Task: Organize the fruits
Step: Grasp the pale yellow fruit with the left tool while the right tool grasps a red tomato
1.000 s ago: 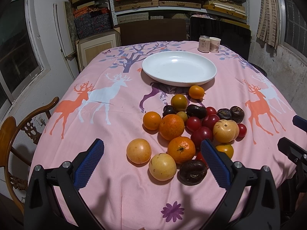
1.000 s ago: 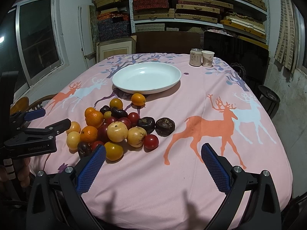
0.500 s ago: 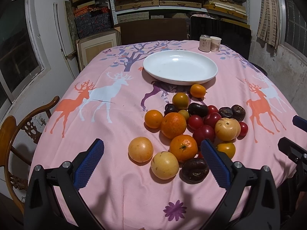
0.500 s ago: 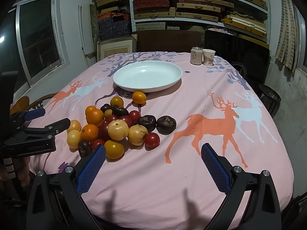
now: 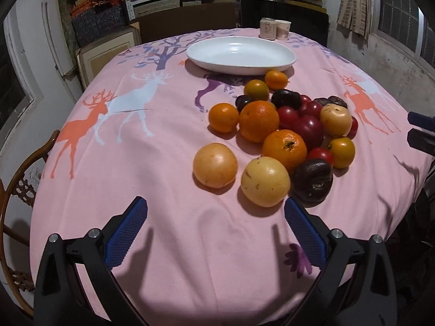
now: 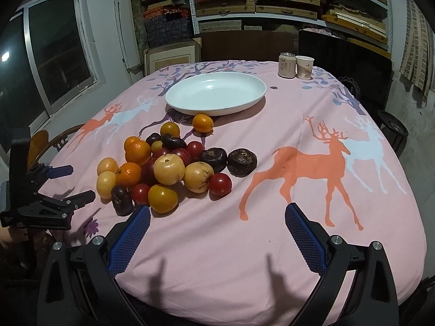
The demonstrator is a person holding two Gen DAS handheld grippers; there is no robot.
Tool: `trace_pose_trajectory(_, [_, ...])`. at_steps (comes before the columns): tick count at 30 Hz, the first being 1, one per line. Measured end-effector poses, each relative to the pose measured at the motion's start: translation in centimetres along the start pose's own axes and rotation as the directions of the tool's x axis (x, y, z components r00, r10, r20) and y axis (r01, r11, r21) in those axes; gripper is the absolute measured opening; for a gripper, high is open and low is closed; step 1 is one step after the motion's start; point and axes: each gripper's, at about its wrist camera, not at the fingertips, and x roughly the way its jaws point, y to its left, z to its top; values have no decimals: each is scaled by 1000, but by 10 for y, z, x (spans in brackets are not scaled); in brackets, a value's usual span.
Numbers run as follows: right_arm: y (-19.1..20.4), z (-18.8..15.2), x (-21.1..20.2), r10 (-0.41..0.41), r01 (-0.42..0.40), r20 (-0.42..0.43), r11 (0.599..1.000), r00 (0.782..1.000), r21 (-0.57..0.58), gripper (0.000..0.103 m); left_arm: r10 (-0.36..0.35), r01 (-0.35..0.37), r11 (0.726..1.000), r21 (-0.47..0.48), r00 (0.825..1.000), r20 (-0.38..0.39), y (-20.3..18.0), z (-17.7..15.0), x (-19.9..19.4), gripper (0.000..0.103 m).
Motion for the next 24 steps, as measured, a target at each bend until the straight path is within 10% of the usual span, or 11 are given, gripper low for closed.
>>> trace_pose_trajectory(5, [-4, -1, 2, -1, 1, -12, 1000, 1000, 17, 100, -61, 63, 994, 85, 998, -28, -25, -2, 14, 60])
trace_pose_trajectory(24, [-26, -1, 19, -44, 43, -19, 999, 999, -10, 99, -190, 186, 981, 55, 978, 83, -17, 3, 19, 40])
